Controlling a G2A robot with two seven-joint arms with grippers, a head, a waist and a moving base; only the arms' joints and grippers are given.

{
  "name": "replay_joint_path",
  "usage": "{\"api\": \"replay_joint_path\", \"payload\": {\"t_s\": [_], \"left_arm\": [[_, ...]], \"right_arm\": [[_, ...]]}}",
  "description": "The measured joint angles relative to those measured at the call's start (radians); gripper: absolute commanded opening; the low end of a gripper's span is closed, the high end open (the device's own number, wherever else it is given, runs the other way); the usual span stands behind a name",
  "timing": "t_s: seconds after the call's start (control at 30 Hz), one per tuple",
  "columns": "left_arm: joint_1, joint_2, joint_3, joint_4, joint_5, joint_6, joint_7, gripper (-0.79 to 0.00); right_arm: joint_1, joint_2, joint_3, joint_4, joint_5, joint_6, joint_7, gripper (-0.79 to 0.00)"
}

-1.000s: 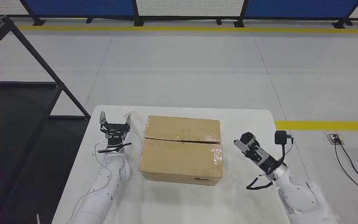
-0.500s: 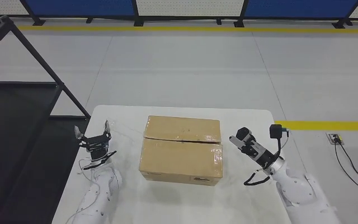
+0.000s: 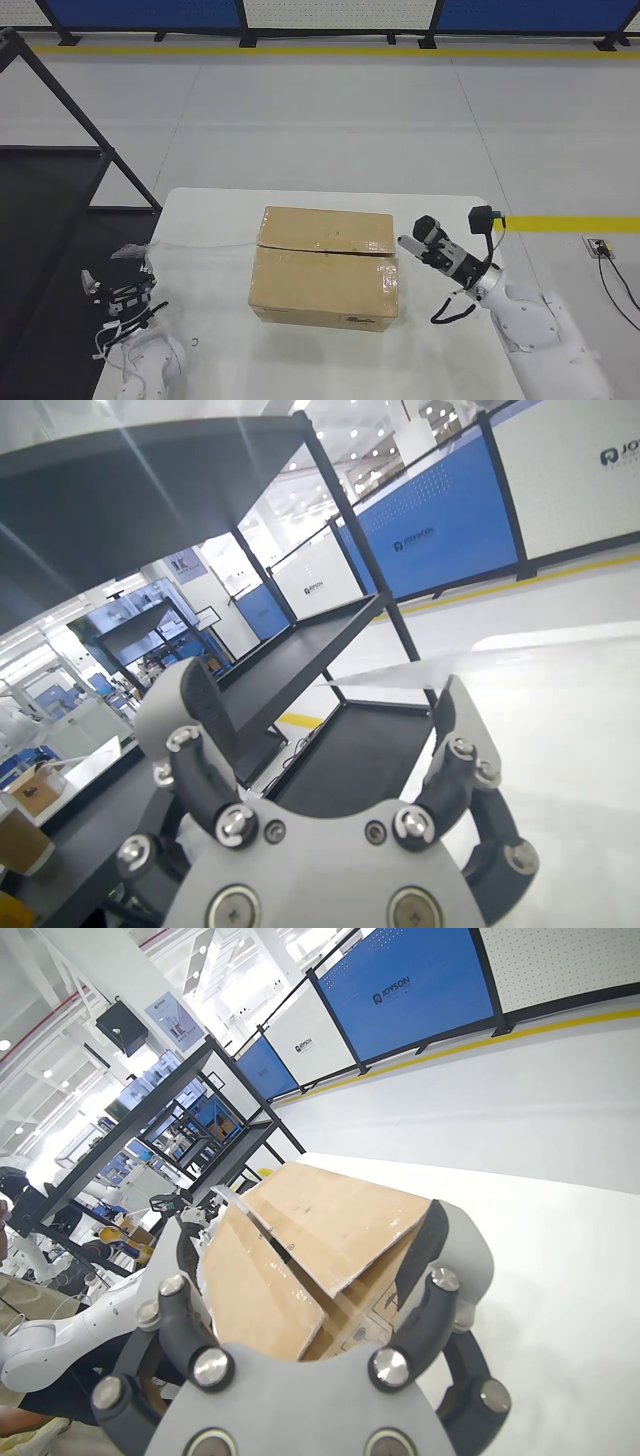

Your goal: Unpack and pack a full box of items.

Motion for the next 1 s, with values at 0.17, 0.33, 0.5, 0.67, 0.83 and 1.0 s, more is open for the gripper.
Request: {"api": "replay_joint_path", "payload": {"t_s": [0.17, 0.33, 0.5, 0.67, 0.83, 1.0], "left_arm": [[0.085, 0.012, -0.065, -0.083, 0.041, -0.027, -0.109, 0.0], [0.134, 0.02, -0.143, -0.134, 0.068, -0.002, -0.175, 0.0], [0.175, 0.019, -0.179, -0.197, 0.047, -0.009, -0.183, 0.0], [0.204, 0.012, -0.143, -0.269, 0.034, -0.103, -0.161, 0.0], [0.215, 0.005, -0.085, -0.353, 0.04, -0.206, -0.092, 0.0], [0.229, 0.004, -0.055, -0.427, -0.024, -0.377, -0.051, 0.0]], "right_arm": [[0.023, -0.001, -0.019, 0.0, -0.005, 0.006, 0.017, 0.0], [0.043, -0.001, -0.034, 0.01, -0.004, 0.004, 0.027, 0.0], [0.05, -0.001, -0.042, 0.018, -0.003, -0.002, 0.028, 0.0], [0.038, 0.002, -0.041, 0.013, 0.004, -0.021, 0.029, 0.0], [0.027, 0.017, -0.023, -0.01, 0.105, -0.121, 0.168, 0.0], [0.041, 0.032, 0.01, -0.007, 0.12, -0.071, 0.294, 0.0]]}}
